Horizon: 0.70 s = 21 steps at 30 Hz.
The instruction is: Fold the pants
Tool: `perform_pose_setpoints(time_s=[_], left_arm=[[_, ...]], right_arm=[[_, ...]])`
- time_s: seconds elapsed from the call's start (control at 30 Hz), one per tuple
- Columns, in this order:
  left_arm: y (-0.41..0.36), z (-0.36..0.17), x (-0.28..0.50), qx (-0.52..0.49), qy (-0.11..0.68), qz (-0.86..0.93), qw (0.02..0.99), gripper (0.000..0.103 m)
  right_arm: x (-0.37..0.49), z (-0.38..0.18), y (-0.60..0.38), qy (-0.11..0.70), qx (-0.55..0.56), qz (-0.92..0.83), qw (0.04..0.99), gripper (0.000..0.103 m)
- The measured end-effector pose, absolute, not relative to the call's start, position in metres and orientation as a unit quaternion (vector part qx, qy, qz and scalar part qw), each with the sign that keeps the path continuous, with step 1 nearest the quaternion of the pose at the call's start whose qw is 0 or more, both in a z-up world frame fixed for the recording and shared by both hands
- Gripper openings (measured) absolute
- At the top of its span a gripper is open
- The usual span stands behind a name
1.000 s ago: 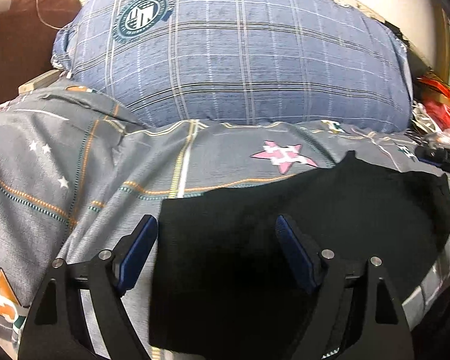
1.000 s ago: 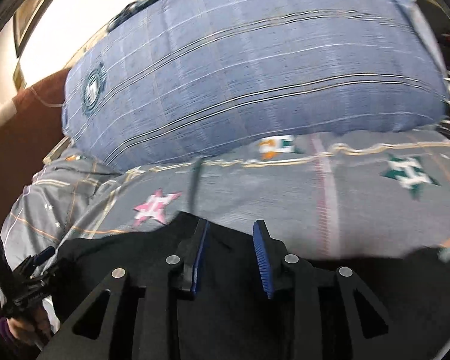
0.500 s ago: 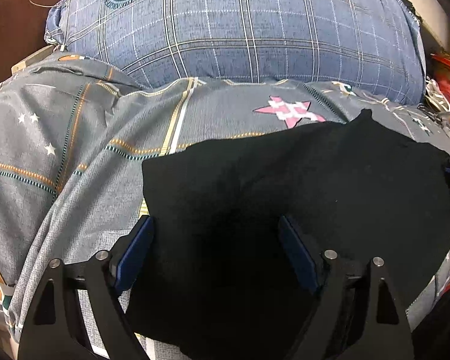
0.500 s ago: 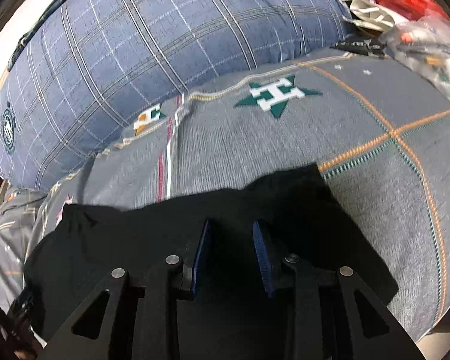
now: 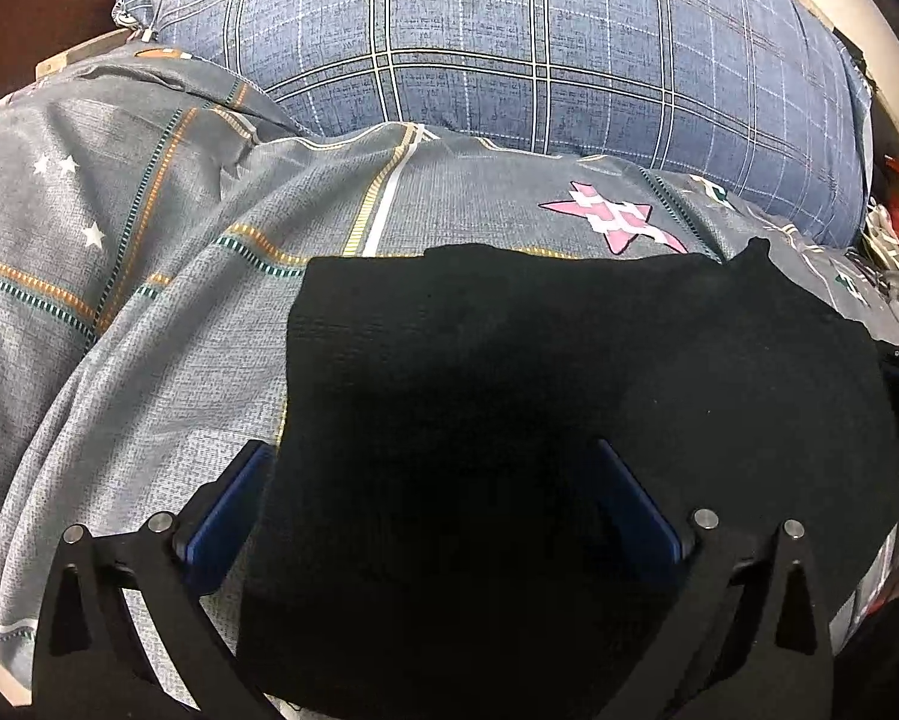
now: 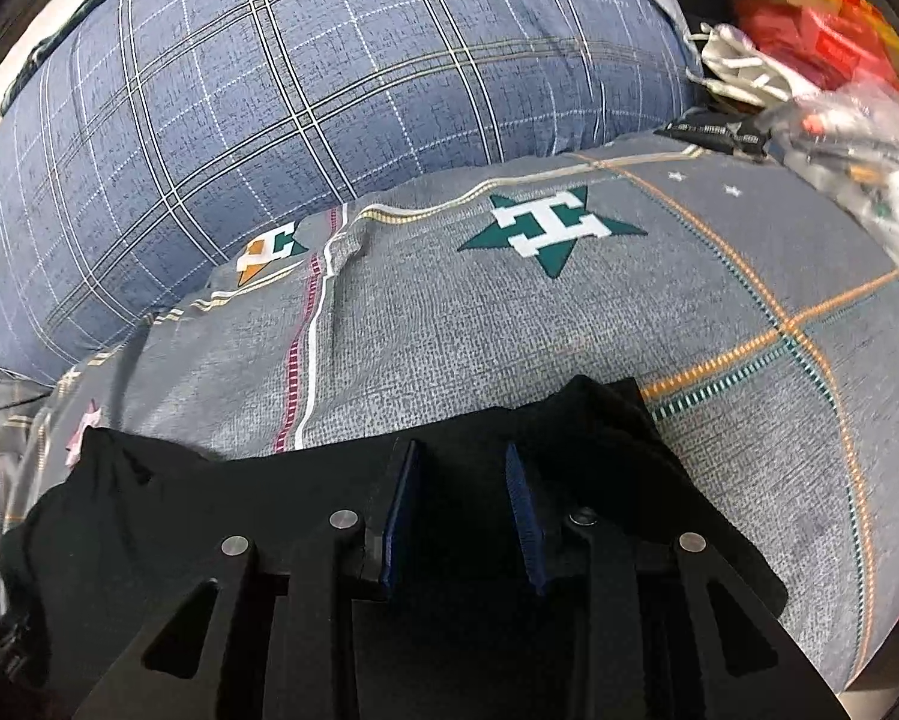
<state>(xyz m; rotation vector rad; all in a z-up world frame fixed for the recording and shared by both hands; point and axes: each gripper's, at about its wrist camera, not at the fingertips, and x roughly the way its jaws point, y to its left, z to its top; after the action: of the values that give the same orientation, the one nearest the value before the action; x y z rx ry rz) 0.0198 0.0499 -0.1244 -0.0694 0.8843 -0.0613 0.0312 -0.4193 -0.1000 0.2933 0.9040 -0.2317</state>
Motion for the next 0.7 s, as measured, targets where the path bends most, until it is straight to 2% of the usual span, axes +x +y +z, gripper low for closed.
perform_pose_setpoints(time_s=[0.03, 0.2, 0.37, 0.47, 0.7], left_arm=[[0.051, -0.124, 0.021, -0.036, 0.429, -0.032, 0.902, 0.103], [0.05, -0.116, 0.016, -0.032, 0.422, -0.024, 0.906, 0.103], [0.024, -0.081, -0.009, 0.022, 0.315, -0.032, 0.948, 0.103], [0.01, -0.068, -0.023, 0.032, 0.285, -0.044, 0.957, 0.103], [-0.005, -0.064, -0.035, 0.051, 0.274, -0.054, 0.959, 0.103]], right_arm=[[0.031, -0.099, -0.416, 0.434, 0.132, -0.114, 0.884, 0.035], [0.015, -0.082, -0.401, 0.403, 0.12, -0.075, 0.904, 0.035], [-0.003, -0.074, -0.348, 0.391, 0.059, -0.023, 0.918, 0.035], [-0.007, -0.081, -0.318, 0.405, 0.036, -0.005, 0.914, 0.034], [-0.003, -0.094, -0.29, 0.413, -0.004, -0.027, 0.91, 0.034]])
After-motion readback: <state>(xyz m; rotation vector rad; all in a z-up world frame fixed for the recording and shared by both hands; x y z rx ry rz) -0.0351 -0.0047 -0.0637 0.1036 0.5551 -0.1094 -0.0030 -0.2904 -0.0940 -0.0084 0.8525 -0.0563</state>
